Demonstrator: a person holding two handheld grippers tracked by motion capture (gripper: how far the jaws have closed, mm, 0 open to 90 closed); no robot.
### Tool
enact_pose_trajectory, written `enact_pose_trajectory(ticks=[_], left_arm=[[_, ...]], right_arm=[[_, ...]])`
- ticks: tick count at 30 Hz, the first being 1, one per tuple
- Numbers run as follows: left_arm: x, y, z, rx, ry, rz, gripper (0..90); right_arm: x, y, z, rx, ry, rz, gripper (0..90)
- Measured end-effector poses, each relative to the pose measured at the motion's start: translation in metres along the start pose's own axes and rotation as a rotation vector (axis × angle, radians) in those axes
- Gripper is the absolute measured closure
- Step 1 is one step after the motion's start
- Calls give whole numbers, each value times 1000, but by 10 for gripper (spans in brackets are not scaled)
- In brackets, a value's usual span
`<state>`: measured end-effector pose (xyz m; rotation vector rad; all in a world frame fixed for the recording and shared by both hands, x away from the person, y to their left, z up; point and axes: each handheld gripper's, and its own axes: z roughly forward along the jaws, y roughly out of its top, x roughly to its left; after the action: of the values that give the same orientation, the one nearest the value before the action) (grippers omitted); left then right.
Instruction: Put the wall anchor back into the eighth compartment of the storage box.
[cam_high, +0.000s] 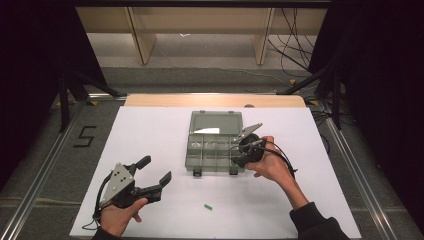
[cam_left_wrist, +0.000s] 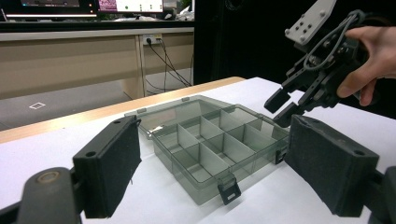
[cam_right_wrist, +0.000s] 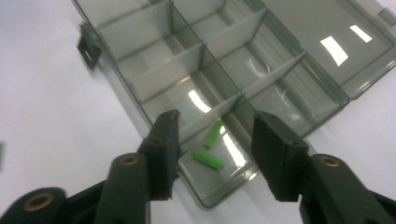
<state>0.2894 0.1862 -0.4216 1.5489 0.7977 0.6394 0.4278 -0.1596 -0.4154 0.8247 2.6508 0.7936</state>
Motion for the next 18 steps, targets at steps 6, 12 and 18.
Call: enact_pose_trajectory(ticks=[6, 12, 18], left_arm=[[0, 0, 0, 0, 1, -4, 171], [0, 0, 0, -1, 1, -6, 171], [0, 0, 0, -3, -1, -6, 171]], right_arm=[[8, 4, -5, -15, 7, -16, 409], [20, 6, -7, -10, 10, -19, 330], [33, 8, -8, -1, 24, -60, 294]])
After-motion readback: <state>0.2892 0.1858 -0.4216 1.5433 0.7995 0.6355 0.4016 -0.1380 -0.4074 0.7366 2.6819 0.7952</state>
